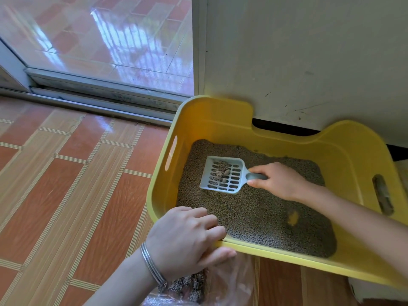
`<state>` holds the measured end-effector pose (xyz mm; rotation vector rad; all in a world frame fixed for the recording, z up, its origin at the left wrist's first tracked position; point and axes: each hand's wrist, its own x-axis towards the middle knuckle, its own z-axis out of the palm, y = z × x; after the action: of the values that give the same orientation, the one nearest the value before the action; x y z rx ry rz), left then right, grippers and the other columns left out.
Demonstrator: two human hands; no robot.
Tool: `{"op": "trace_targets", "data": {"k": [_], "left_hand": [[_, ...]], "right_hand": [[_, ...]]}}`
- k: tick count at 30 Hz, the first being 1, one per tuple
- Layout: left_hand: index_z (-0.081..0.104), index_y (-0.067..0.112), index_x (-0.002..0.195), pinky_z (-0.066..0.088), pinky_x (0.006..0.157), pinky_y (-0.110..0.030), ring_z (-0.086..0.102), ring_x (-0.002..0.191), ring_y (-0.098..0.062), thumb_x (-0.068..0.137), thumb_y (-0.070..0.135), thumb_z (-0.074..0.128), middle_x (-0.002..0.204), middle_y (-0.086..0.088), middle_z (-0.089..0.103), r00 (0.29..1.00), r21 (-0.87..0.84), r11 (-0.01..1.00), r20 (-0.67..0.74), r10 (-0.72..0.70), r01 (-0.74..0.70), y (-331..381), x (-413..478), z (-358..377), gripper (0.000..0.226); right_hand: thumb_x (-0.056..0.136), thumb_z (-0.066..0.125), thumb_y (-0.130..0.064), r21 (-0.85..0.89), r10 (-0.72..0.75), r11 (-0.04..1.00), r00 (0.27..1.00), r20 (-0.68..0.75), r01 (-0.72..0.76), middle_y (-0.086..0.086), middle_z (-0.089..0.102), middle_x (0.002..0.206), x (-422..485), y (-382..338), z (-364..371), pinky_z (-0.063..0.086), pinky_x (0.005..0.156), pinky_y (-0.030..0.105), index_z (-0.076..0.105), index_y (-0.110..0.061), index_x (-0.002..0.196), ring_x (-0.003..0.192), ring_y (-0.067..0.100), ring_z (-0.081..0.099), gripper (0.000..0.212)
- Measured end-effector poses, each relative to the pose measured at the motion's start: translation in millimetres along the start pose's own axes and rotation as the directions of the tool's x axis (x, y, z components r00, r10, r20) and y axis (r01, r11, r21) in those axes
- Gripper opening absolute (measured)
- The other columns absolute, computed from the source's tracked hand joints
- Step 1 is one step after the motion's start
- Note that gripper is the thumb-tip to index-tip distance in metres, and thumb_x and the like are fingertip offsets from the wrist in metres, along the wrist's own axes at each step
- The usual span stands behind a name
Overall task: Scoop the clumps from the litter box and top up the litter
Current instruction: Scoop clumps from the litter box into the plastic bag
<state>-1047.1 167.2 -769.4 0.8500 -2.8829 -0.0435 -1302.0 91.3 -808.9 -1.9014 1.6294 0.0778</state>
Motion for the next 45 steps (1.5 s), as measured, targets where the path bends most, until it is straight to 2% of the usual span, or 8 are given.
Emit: {"op": "trace_targets", "data": {"k": [2, 14, 19, 22, 25, 30, 41, 45], "left_hand": [[0.058, 0.026, 0.069, 0.039, 0.048, -0.022, 0.052, 0.058, -0.012, 0.094, 0.059, 0.026, 0.063, 0.01, 0.053, 1.0, -0.006, 1.0, 0.001, -0.001, 0.001, 0, 0, 1, 0.052], [0.054, 0.025, 0.069, 0.038, 0.048, -0.024, 0.052, 0.059, -0.013, 0.095, 0.058, 0.028, 0.063, 0.009, 0.052, 1.0, -0.027, 1.0, 0.007, 0.01, -0.01, -2, 0, 5, 0.049], [0.053, 0.025, 0.07, 0.038, 0.049, -0.025, 0.05, 0.06, -0.013, 0.095, 0.056, 0.029, 0.064, 0.009, 0.051, 0.999, -0.055, 0.998, 0.02, 0.03, -0.029, -3, -1, 4, 0.047], [0.054, 0.025, 0.07, 0.038, 0.049, -0.025, 0.051, 0.06, -0.013, 0.095, 0.057, 0.029, 0.064, 0.009, 0.052, 1.0, -0.045, 0.999, 0.019, 0.023, -0.022, -2, -1, 4, 0.047], [0.057, 0.026, 0.071, 0.038, 0.049, -0.024, 0.051, 0.059, -0.012, 0.094, 0.058, 0.027, 0.065, 0.01, 0.054, 1.0, -0.03, 1.0, 0.015, 0.009, -0.008, -2, -1, 4, 0.049], [0.057, 0.027, 0.071, 0.042, 0.049, -0.022, 0.051, 0.058, -0.011, 0.095, 0.059, 0.027, 0.065, 0.011, 0.054, 1.0, -0.049, 0.999, -0.005, 0.0, -0.001, -1, -2, 3, 0.05], [0.056, 0.027, 0.07, 0.044, 0.045, -0.022, 0.05, 0.055, -0.011, 0.094, 0.058, 0.03, 0.061, 0.012, 0.052, 0.998, -0.068, 0.998, -0.057, -0.002, -0.002, 1, -1, 3, 0.047], [0.058, 0.027, 0.07, 0.046, 0.046, -0.025, 0.051, 0.057, -0.011, 0.095, 0.058, 0.025, 0.062, 0.011, 0.053, 0.998, -0.084, 0.996, -0.058, -0.017, 0.012, 1, -2, 3, 0.052]], "right_hand": [[0.089, 0.053, -0.039, -0.038, 0.006, 0.999, 1.0, 0.011, -0.005, -0.005, 0.066, 0.071, 4, -6, -1, 0.036, 0.05, 0.027, 0.062, -0.034, 0.108, 0.056, 0.013, 0.055, 0.022], [0.089, 0.052, -0.036, -0.03, 0.035, 0.999, 0.996, 0.086, -0.033, -0.006, 0.056, 0.063, 43, -41, 1, 0.03, 0.048, 0.028, 0.063, -0.029, 0.112, 0.052, 0.012, 0.046, 0.027], [0.088, 0.053, -0.04, 0.079, 0.003, 0.997, 0.995, 0.1, -0.011, -0.004, 0.068, 0.095, 44, -33, 1, 0.046, 0.068, 0.035, 0.058, -0.03, 0.12, 0.078, 0.016, 0.061, 0.033], [0.088, 0.054, -0.042, 0.13, -0.036, 0.991, 0.998, 0.046, 0.03, -0.008, 0.068, 0.09, 35, -26, 9, 0.044, 0.062, 0.034, 0.059, -0.032, 0.118, 0.071, 0.012, 0.06, 0.032], [0.087, 0.055, -0.04, 0.236, -0.038, 0.971, 0.999, -0.018, 0.041, -0.005, 0.07, 0.096, 24, -23, 10, 0.05, 0.081, 0.047, 0.059, -0.034, 0.118, 0.085, 0.022, 0.064, 0.032], [0.088, 0.056, -0.036, 0.247, -0.013, 0.969, 0.997, -0.075, 0.031, -0.002, 0.069, 0.106, 5, -14, -8, 0.047, 0.089, 0.05, 0.06, -0.031, 0.118, 0.094, 0.022, 0.063, 0.031], [0.087, 0.059, -0.034, 0.176, 0.048, 0.984, 0.997, -0.061, -0.036, -0.002, 0.067, 0.107, -39, 15, -39, 0.047, 0.088, 0.052, 0.058, -0.026, 0.121, 0.094, 0.025, 0.063, 0.035], [0.086, 0.061, -0.034, 0.156, 0.054, 0.987, 0.997, -0.047, -0.046, -0.004, 0.066, 0.111, -46, 18, -32, 0.047, 0.089, 0.043, 0.059, -0.026, 0.12, 0.095, 0.014, 0.06, 0.035]]}}
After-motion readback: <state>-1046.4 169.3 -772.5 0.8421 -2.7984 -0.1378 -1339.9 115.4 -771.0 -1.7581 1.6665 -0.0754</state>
